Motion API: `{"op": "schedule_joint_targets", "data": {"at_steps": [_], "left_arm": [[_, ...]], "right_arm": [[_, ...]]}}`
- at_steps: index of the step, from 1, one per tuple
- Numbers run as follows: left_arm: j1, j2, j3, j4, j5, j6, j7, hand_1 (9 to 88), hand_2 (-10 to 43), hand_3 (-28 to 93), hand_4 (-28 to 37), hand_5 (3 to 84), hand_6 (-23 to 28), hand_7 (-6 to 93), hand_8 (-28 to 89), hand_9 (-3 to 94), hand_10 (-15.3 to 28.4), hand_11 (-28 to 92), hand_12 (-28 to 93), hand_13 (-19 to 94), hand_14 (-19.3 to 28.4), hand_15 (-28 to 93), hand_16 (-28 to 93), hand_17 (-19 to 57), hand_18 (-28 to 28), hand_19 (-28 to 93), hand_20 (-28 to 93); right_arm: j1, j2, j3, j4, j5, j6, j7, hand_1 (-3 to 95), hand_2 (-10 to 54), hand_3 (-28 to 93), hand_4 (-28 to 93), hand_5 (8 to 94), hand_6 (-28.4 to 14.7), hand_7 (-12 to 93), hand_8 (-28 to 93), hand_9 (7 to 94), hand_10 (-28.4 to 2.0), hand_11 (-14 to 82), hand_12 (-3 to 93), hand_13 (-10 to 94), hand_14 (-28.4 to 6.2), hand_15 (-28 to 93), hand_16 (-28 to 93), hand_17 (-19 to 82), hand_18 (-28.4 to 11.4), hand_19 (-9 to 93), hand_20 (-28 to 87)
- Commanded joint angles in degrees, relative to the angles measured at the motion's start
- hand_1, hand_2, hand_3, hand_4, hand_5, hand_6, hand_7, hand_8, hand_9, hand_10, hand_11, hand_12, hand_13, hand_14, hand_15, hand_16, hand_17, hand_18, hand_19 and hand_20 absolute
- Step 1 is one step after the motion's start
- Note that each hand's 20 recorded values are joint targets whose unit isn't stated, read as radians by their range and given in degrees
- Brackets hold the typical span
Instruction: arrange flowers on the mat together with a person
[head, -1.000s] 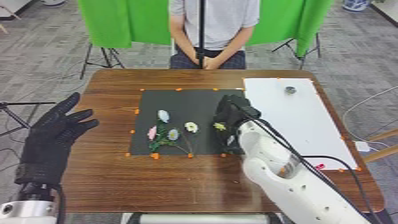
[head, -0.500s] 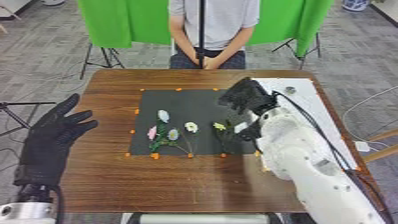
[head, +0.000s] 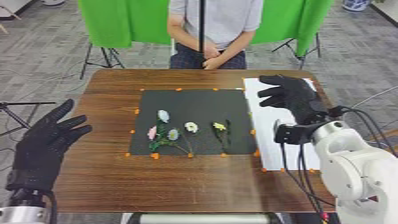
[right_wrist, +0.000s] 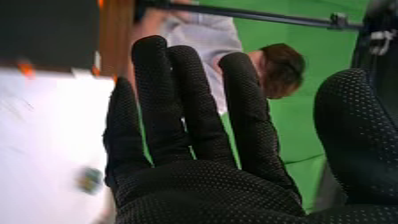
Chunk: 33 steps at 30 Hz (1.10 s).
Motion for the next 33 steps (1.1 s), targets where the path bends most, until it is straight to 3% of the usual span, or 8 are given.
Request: {"op": "schedule_joint_targets", "data": {"at_steps": [1,2,11,17,22,33], "left_arm": [[1.3,-0.82,1.1,0.72,-0.41,-0.13,2.11,16.6,5.3,77,-28.3,33.4,5.5,14.5,-11,35.0,19.5,24,11,25,27.9,54,-10,-10.1,23.3,48,12],[1.0,-0.93,1.28,0.87,-0.55,-0.22,1.81,16.5,5.3,77,-28.3,33.5,5.4,14.5,-11,35.1,19.4,24,11,25,27.9,54,-10,-10.1,23.3,48,12],[-0.4,0.52,3.18,1.39,-0.88,0.76,4.24,16.2,5.4,77,-28.3,33.4,5.4,14.4,-10,35.4,19.3,24,11,25,28.0,55,-9,-9.9,23.4,49,13],[-0.8,1.03,3.45,1.3,-1.15,1.38,4.38,16.4,5.4,77,-28.3,33.1,5.1,14.4,-11,35.6,19.4,24,11,25,28.1,55,-9,-9.6,23.5,49,14],[-1.0,1.02,3.38,1.34,-0.89,1.19,3.67,16.6,5.4,77,-28.3,33.0,5.0,14.5,-11,35.7,19.5,24,11,25,28.2,55,-10,-9.6,23.5,49,14],[-1.2,1.2,3.48,1.42,-0.79,1.12,3.71,17.3,5.4,77,-28.3,33.1,5.5,15.0,-11,35.8,19.5,25,11,26,28.3,55,-10,-9.5,23.6,49,14]], "right_arm": [[-2.2,-0.1,0.4,0.9,12.4,0.5,-1.5,21.4,5.7,75,-24,54.0,-3.0,11,-10,54.0,-20.4,18.8,15.3,42,-20.5,57,8,2,-22.7,56,11],[-2.0,-0.1,0.6,1.1,13.0,0.2,-1.8,21.4,5.8,75,-24,53.7,-3.0,11,-10,53.9,-20.5,18.7,15.3,42,-20.6,57,8,2,-22.7,56,11],[-1.3,-0.5,0.6,1.6,13.1,-1.4,-3.3,21.0,5.9,75,-24,52.7,-2.5,11,-10,52.6,-20.2,18.1,15.3,40,-20.7,56,8,1,-22.7,54,13],[-1.3,-0.4,0.3,2.0,13.9,-1.7,-3.3,21.1,6.0,76,-24,53.1,-2.4,11,-10,52.7,-20.1,18.2,15.3,40,-20.7,56,8,0,-22.7,53,13],[-2.1,-0.8,0.7,1.8,15.0,-1.4,-2.9,21.1,6.1,76,-24,53.3,-2.3,11,-10,53.0,-20.1,18.3,15.4,40,-20.7,56,9,0,-22.7,53,14],[-1.6,-0.5,-0.1,2.1,15.7,-1.3,-3.1,21.2,6.4,76,-23,53.8,-2.2,12,-11,53.8,-20.1,18.8,15.4,41,-20.5,57,9,0,-22.7,53,15]]}}
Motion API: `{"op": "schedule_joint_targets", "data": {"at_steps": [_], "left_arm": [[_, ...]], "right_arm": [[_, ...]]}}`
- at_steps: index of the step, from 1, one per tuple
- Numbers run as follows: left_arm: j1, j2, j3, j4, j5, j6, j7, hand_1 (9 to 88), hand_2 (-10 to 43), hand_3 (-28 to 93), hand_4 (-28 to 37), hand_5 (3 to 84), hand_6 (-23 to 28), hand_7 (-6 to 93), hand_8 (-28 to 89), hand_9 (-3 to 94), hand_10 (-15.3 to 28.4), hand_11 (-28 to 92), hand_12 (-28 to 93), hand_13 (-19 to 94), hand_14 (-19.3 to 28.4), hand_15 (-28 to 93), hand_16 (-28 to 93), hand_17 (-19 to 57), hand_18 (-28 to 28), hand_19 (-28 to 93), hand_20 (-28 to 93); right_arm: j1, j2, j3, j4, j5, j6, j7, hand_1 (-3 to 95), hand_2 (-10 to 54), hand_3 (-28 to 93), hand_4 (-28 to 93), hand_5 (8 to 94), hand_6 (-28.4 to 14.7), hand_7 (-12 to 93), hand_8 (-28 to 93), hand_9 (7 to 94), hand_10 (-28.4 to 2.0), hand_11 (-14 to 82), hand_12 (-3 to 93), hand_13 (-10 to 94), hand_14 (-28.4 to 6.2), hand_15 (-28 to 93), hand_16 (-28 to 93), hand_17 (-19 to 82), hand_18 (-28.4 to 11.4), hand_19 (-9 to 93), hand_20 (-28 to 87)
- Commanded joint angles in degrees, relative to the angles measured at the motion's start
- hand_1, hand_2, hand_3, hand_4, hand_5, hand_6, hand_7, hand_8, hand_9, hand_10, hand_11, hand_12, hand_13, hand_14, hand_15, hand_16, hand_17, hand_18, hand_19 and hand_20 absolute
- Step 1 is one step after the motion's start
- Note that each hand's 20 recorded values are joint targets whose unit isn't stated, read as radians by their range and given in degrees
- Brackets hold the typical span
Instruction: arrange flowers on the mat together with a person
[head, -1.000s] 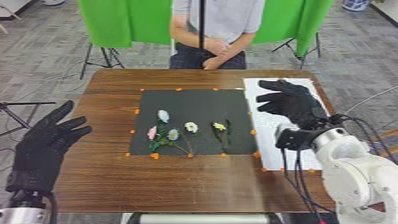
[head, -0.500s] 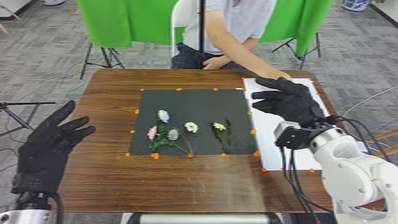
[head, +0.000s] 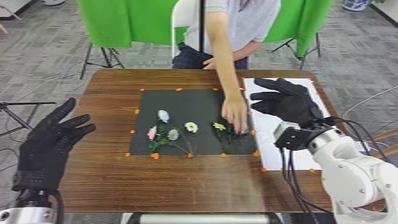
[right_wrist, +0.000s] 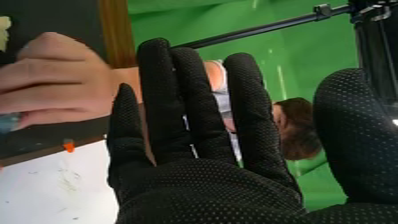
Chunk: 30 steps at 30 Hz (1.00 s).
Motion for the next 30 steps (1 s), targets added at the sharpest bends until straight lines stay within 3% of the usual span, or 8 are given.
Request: {"op": "schedule_joint_targets", "data": {"at_steps": [1,5,6,11,17,30], "left_arm": [[0.1,0.04,0.27,0.38,0.07,0.37,-0.49,17.4,5.4,77,-28.3,33.1,5.6,15.0,-11,35.8,19.5,25,11,26,28.3,55,-10,-9.5,23.6,49,14],[0.1,0.13,0.4,0.34,-0.01,0.62,-0.42,17.6,5.4,77,-28.3,33.1,5.6,15.0,-11,35.7,19.6,24,11,26,28.3,55,-10,-9.5,23.6,50,14],[0.0,-0.16,0.28,0.25,0.16,0.5,-1.16,17.6,5.4,77,-28.3,33.1,5.5,15.1,-11,35.8,19.6,24,11,26,28.3,55,-10,-9.4,23.6,50,14],[0.3,-0.64,0.04,-0.07,0.23,0.48,-1.85,17.9,5.5,77,-28.3,33.0,5.5,15.3,-11,35.8,19.6,24,11,26,28.3,56,-10,-9.4,23.6,50,14],[-0.5,-0.24,0.39,-0.09,0.45,0.2,-2.73,17.9,5.5,77,-28.3,33.0,5.5,15.3,-11,35.7,19.6,25,11,26,28.3,56,-10,-9.4,23.6,50,14],[-0.5,0.5,0.8,-0.2,0.3,0.94,-1.59,18.4,5.5,77,-28.3,33.2,5.7,15.2,-11,35.9,19.6,25,11,26,28.3,56,-10,-8.1,24.3,53,16]], "right_arm": [[-0.2,-0.2,-0.7,0.0,0.0,0.2,-0.4,21.2,6.4,76,-23,53.8,-2.2,12,-11,53.9,-20.1,18.9,15.4,41,-20.6,57,9,0,-22.7,53,15],[-0.4,-0.4,-0.7,-0.2,-0.1,0.2,-0.3,21.3,6.4,76,-23,53.9,-2.2,12,-11,53.9,-20.0,18.9,15.3,41,-20.5,57,9,0,-22.7,53,15],[-0.7,-0.6,-0.6,-0.3,-0.1,0.2,-0.1,21.3,6.4,76,-23,53.9,-2.2,12,-11,53.9,-20.1,18.9,15.3,41,-20.6,57,9,0,-22.7,53,15],[-1.1,-0.8,-0.6,-0.7,0.3,-0.2,0.9,21.3,6.4,76,-23,53.9,-2.2,12,-11,53.9,-20.1,19.0,15.3,41,-20.5,57,8,0,-22.6,53,15],[-2.3,-1.0,0.2,-1.2,1.0,0.2,-0.2,21.3,6.5,76,-23,53.9,-2.2,12,-11,54.1,-20.1,19.0,15.3,41,-20.6,57,8,0,-22.5,53,15],[-3.1,-1.1,-0.1,-1.3,0.5,0.1,-0.8,21.4,6.6,76,-23,54.0,-2.2,12,-11,54.2,-20.1,19.0,15.3,41,-20.4,57,8,1,-22.3,53,15]]}}
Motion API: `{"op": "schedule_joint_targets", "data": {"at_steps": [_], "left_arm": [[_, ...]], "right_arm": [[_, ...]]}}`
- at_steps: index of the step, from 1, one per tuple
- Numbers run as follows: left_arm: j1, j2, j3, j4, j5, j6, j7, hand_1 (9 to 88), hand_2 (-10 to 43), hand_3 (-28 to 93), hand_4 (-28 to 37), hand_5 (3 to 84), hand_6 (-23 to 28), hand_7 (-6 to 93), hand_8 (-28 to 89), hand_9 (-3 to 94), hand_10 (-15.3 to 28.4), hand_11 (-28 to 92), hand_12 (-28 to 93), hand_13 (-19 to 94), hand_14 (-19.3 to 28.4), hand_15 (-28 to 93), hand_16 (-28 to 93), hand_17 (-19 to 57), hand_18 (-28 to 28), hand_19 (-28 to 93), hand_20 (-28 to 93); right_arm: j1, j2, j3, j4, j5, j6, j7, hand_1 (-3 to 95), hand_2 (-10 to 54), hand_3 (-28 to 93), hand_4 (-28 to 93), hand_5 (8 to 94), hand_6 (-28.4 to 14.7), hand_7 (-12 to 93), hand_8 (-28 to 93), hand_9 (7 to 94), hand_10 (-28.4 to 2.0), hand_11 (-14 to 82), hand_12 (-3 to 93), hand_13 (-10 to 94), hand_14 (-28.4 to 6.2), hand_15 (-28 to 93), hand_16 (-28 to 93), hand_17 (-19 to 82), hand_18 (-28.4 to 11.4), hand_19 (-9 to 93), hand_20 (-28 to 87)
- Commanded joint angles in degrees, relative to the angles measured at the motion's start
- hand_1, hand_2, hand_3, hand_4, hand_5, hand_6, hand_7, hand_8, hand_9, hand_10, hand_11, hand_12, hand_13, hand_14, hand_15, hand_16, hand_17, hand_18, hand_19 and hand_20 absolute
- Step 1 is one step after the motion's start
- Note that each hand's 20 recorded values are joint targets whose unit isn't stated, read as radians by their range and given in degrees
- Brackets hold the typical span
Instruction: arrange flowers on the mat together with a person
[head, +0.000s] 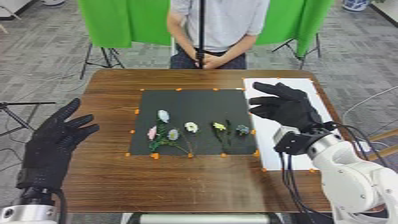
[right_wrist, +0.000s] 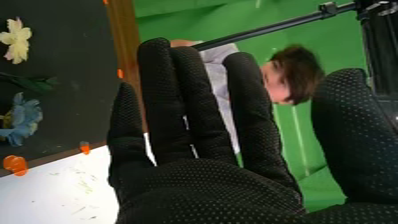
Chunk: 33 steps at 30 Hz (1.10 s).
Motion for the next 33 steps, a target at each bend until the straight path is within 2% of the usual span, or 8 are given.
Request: {"op": "schedule_joint_targets", "data": {"at_steps": [1,5,8,17,23,25,26,33], "left_arm": [[0.6,0.33,0.19,-0.14,0.09,0.95,0.4,18.5,5.5,77,-28.3,33.2,5.7,15.1,-11,36.0,19.6,25,11,26,28.3,56,-10,-7.9,24.3,53,16],[0.6,0.67,0.57,-0.05,-0.17,1.71,1.13,18.8,5.5,77,-28.3,33.5,5.9,15.0,-11,36.3,19.9,25,11,27,28.3,56,-10,-6.1,24.3,54,17],[0.3,0.82,0.75,0.05,-0.09,1.62,1.17,19.1,5.5,78,-28.3,33.8,6.1,14.9,-11,36.6,20.1,25,11,28,28.4,56,-10,-4.3,23.9,56,18],[-0.4,0.46,0.74,-0.29,0.33,1.65,0.01,19.5,5.5,78,-28.3,34.1,6.4,14.7,-11,37.1,20.5,25,11,28,28.4,56,-10,-3.0,24.3,57,17],[-0.6,0.4,0.87,-0.28,0.21,1.86,-0.17,19.5,5.5,78,-28.3,34.1,6.3,14.8,-11,37.0,20.3,25,11,28,28.4,56,-10,-3.3,24.5,58,17],[-0.5,0.44,0.83,-0.27,0.33,1.78,-0.06,19.5,5.5,78,-28.3,34.0,6.3,14.9,-11,37.0,20.4,25,11,28,28.4,56,-10,-3.4,24.5,58,17],[-0.2,0.7,0.99,-0.38,0.05,2.33,0.72,19.5,5.5,78,-28.3,34.0,6.3,14.8,-11,37.0,20.3,25,11,28,28.4,56,-10,-3.5,24.6,58,17],[0.1,1.28,1.13,-0.49,-0.1,2.45,1.12,19.5,5.5,78,-28.3,33.8,6.2,14.8,-11,36.8,20.1,25,11,28,28.4,56,-10,-5.0,24.8,57,17]], "right_arm": [[-1.0,-0.6,-0.4,-0.6,-0.3,0.1,-0.7,21.4,6.6,76,-23,54.0,-2.2,12,-11,54.2,-20.1,19.1,15.3,41,-20.4,57,8,1,-22.3,53,15],[-0.5,-0.7,-0.6,-0.4,0.0,-0.3,-0.6,21.4,6.7,77,-23,54.0,-2.2,12,-11,54.2,-20.1,19.1,15.3,41,-20.5,57,8,1,-22.3,53,15],[-0.3,-0.8,-0.7,-0.3,0.1,-0.5,-0.6,21.5,6.7,77,-23,54.1,-2.1,12,-11,54.3,-20.0,19.1,15.3,41,-20.5,57,8,1,-22.3,53,15],[-0.9,-1.4,-0.3,-0.4,0.0,-1.0,0.1,21.5,6.8,77,-23,54.1,-2.1,12,-11,54.4,-20.1,19.1,15.3,41,-20.5,57,8,1,-22.2,53,15],[-0.2,-1.2,-0.5,-0.3,0.1,-1.0,0.4,21.5,6.8,77,-23,54.1,-2.1,12,-11,54.4,-20.1,19.1,15.3,41,-20.5,57,8,1,-22.3,53,15],[0.3,-1.1,-0.7,-0.1,0.0,-0.9,0.3,21.5,6.8,77,-23,54.2,-2.0,12,-11,54.3,-20.1,19.1,15.3,41,-20.5,57,8,1,-22.3,53,15],[0.6,-1.1,-0.8,0.1,0.1,-1.3,0.2,21.5,6.8,77,-23,54.2,-2.0,12,-11,54.3,-20.0,19.1,15.3,41,-20.5,57,8,1,-22.3,53,15],[0.3,-1.0,-0.8,0.1,0.2,-1.6,0.0,21.5,6.8,77,-23,54.1,-1.9,12,-11,54.4,-20.1,19.1,15.3,41,-20.6,57,8,1,-22.3,53,15]]}}
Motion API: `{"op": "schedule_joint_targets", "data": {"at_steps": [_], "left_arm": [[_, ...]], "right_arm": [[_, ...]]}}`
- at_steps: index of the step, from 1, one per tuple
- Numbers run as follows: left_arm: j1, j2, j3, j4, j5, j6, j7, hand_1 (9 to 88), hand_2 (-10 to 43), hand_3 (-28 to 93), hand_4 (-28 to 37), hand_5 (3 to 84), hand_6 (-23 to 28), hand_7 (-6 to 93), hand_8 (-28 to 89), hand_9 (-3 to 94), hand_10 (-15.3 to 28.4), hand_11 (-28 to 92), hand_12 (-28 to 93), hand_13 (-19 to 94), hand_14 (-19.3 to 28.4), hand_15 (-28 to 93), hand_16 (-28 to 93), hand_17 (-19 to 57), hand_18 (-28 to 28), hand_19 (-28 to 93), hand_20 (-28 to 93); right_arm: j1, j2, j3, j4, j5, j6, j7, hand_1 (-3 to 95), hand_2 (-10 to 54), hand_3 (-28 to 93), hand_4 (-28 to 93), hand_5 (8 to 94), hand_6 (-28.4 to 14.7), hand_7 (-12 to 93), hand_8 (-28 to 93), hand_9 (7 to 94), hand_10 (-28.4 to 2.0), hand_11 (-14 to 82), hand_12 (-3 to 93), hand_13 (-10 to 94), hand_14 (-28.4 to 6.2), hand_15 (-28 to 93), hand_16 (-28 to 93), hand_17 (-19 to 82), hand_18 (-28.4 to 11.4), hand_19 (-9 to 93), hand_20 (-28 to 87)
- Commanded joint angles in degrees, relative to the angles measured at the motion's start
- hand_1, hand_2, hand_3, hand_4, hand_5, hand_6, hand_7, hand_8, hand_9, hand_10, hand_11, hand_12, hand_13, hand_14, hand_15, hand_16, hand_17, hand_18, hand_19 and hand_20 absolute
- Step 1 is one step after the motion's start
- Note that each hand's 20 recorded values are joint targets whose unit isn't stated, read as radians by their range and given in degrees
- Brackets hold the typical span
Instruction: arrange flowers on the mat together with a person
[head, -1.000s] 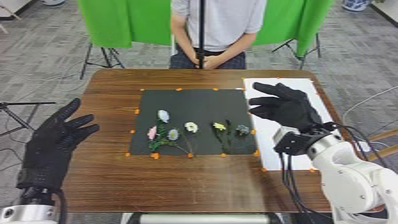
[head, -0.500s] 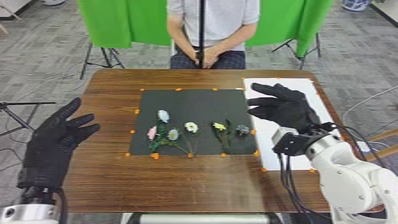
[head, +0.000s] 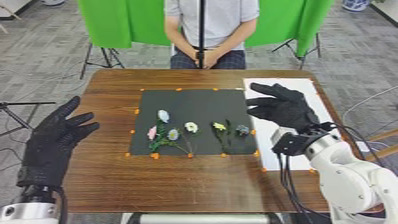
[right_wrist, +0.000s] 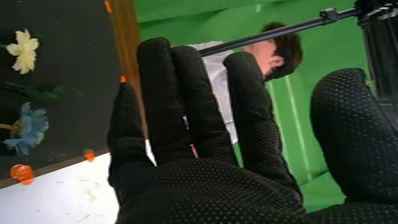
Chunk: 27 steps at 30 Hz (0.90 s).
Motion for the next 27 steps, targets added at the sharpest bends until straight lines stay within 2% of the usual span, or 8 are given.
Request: {"op": "schedule_joint_targets", "data": {"at_steps": [1,4,8,18,26,27], "left_arm": [[0.8,0.37,0.42,-0.33,-0.01,0.89,0.21,19.5,5.5,78,-28.3,33.8,6.1,14.8,-11,36.8,20.1,25,11,28,28.4,56,-10,-5.5,24.8,56,16],[0.7,0.32,0.3,-0.43,0.11,0.58,-0.27,19.5,5.4,78,-28.3,33.8,6.1,14.9,-11,36.8,20.1,25,11,27,28.4,56,-10,-5.9,24.7,55,16],[1.0,0.46,0.22,-0.45,-0.06,0.73,0.12,19.5,5.5,78,-28.3,33.8,6.1,14.9,-11,36.7,20.0,25,11,27,28.4,56,-10,-6.4,24.4,54,16],[0.9,0.34,-0.01,-0.58,0.14,0.66,-0.78,19.6,5.4,78,-28.3,33.8,6.1,14.9,-11,36.7,19.9,25,11,27,28.4,56,-10,-6.8,24.3,54,16],[0.7,0.47,0.09,-0.57,0.09,0.8,-0.62,19.6,5.5,78,-28.3,33.8,6.0,15.0,-11,36.7,19.9,25,11,27,28.4,56,-10,-6.8,24.3,53,16],[0.3,0.39,0.09,-0.48,0.23,0.61,-1.12,19.6,5.5,78,-28.3,33.7,6.0,15.0,-11,36.7,19.9,25,11,27,28.4,56,-10,-6.8,24.3,53,16]], "right_arm": [[0.1,-0.4,-0.4,0.0,0.2,-0.8,-0.2,21.6,6.8,77,-23,54.1,-1.9,12,-11,54.4,-20.1,19.1,15.3,41,-20.5,57,8,1,-22.3,53,15],[-0.2,-0.4,-0.4,-0.1,0.2,-0.7,-0.1,21.6,6.8,77,-23,54.2,-2.0,12,-11,54.4,-20.1,19.1,15.3,41,-20.5,57,8,1,-22.3,53,15],[-0.2,-0.3,-0.4,-0.1,0.3,-0.7,-0.1,21.6,6.8,77,-23,54.1,-1.9,12,-11,54.4,-20.0,19.1,15.3,41,-20.5,57,8,1,-22.3,53,15],[-0.1,-0.1,-0.9,0.0,0.2,-0.3,0.2,21.6,6.9,77,-23,54.2,-1.9,12,-11,54.5,-20.1,19.2,15.3,41,-20.5,57,8,1,-22.3,53,15],[-0.2,0.0,-0.8,0.0,0.0,-0.3,-0.1,21.6,6.9,77,-23,54.3,-1.9,12,-11,54.4,-20.1,19.2,15.3,41,-20.5,57,8,1,-22.2,53,15],[-0.4,0.1,-0.8,-0.1,0.0,-0.1,-0.2,21.6,6.9,77,-23,54.3,-1.9,12,-11,54.4,-20.1,19.1,15.3,41,-20.5,57,8,1,-22.3,53,15]]}}
